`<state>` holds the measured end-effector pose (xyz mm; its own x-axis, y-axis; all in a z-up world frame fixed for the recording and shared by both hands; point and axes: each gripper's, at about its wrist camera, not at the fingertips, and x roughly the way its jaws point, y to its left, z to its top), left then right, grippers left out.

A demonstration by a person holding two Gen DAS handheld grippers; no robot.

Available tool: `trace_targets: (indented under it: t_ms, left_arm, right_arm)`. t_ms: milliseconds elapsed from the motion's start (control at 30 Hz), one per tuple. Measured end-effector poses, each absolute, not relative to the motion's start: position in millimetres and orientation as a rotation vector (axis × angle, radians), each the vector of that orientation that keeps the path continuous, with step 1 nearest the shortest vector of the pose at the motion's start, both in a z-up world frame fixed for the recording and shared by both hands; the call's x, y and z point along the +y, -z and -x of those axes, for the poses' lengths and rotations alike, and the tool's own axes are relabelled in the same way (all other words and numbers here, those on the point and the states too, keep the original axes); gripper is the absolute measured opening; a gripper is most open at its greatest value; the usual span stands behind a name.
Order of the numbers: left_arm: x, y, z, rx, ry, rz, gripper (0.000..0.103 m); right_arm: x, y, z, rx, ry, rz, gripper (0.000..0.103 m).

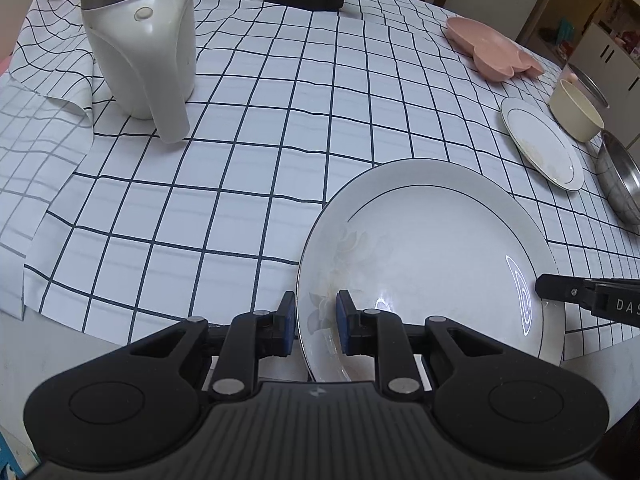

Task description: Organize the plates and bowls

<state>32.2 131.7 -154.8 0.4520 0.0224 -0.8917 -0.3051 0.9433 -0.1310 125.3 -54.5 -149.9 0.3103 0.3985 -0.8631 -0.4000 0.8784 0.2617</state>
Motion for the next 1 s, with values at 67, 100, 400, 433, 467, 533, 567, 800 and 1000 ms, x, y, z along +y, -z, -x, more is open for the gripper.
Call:
trace_targets:
  t_ms: [67, 100, 400, 433, 467, 533, 567, 800, 1000]
  left_arm:
    - [130, 154, -32, 1.086, -0.201, 0.277, 0.020]
    - [130, 153, -32, 1.083, -0.202, 0.272, 0.020]
    - [131, 139, -23, 1.056, -0.192, 0.238, 0.020]
    - [131, 136, -22, 1.051, -0.193, 0.231, 0.020]
    - [132, 132, -20, 1.044, -0.193, 0.225, 0.020]
    - [132, 125, -19, 1.025, -0.191, 0.221, 0.020]
    - [132, 120, -18, 1.014, -0.188, 0.219, 0.020]
    - [119, 84, -16, 0.902, -0.145, 0.192, 0.035]
    - [97, 56, -18, 0.803, -0.088, 0.163, 0.064]
  right_arm:
    - [-54, 150, -126, 1.144, -0.523, -0.002, 0.009]
    - [-54, 150, -126, 1.144, -0.523, -0.001, 0.010]
    - [-59, 136, -127, 1.106, -0.507, 0.023, 0.025]
    - [-61, 133, -127, 1.098, -0.504, 0.020, 0.027]
    - [-63, 131, -127, 1.089, -0.502, 0.018, 0.029]
    - [-66, 124, -126, 1.067, -0.500, 0.021, 0.032]
    - [-68, 121, -125, 1.057, -0.500, 0.021, 0.032]
    - [-82, 93, -116, 0.971, -0.488, 0.013, 0.037]
    - [-93, 67, -103, 0.879, -0.478, 0.008, 0.049]
